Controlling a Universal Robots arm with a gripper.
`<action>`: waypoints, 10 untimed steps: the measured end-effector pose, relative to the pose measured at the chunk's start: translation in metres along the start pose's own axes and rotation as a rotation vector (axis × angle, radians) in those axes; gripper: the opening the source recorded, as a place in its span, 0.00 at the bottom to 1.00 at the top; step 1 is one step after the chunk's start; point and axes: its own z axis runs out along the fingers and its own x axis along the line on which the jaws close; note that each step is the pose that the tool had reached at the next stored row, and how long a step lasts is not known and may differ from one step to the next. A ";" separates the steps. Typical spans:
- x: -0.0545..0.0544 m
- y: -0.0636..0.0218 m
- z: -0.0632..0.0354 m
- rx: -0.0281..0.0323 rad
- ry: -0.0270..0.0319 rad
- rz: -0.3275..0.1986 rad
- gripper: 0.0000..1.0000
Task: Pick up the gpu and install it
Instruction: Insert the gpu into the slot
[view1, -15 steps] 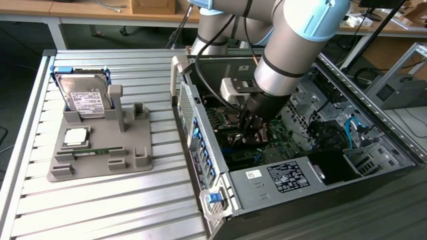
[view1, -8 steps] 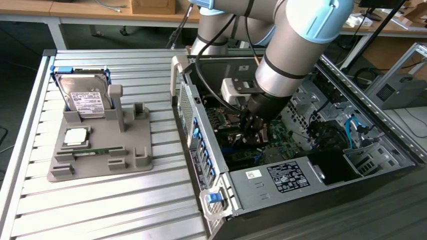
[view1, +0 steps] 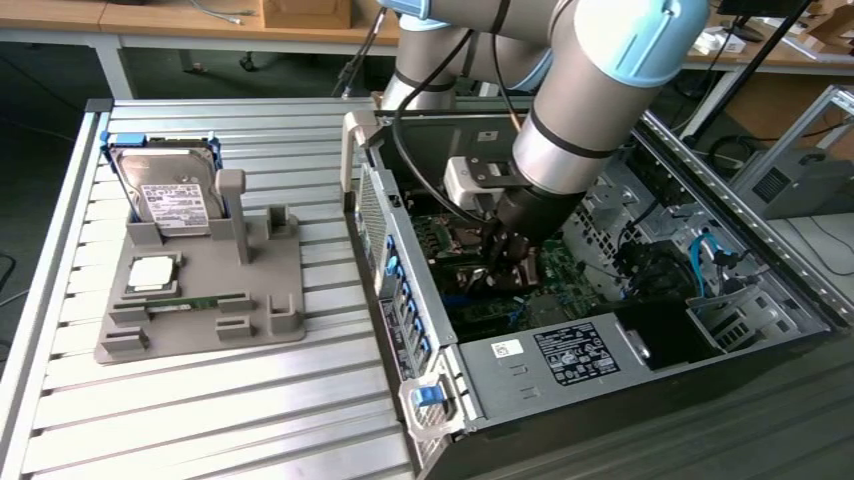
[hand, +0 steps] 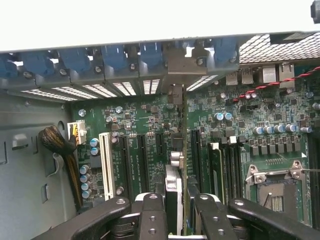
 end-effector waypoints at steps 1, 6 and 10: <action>0.000 -0.0009 0.0000 -0.0002 0.0000 0.000 0.27; 0.000 -0.0039 0.0009 -0.0020 0.0003 0.000 0.27; 0.000 -0.0040 0.0021 -0.0021 0.0003 0.000 0.27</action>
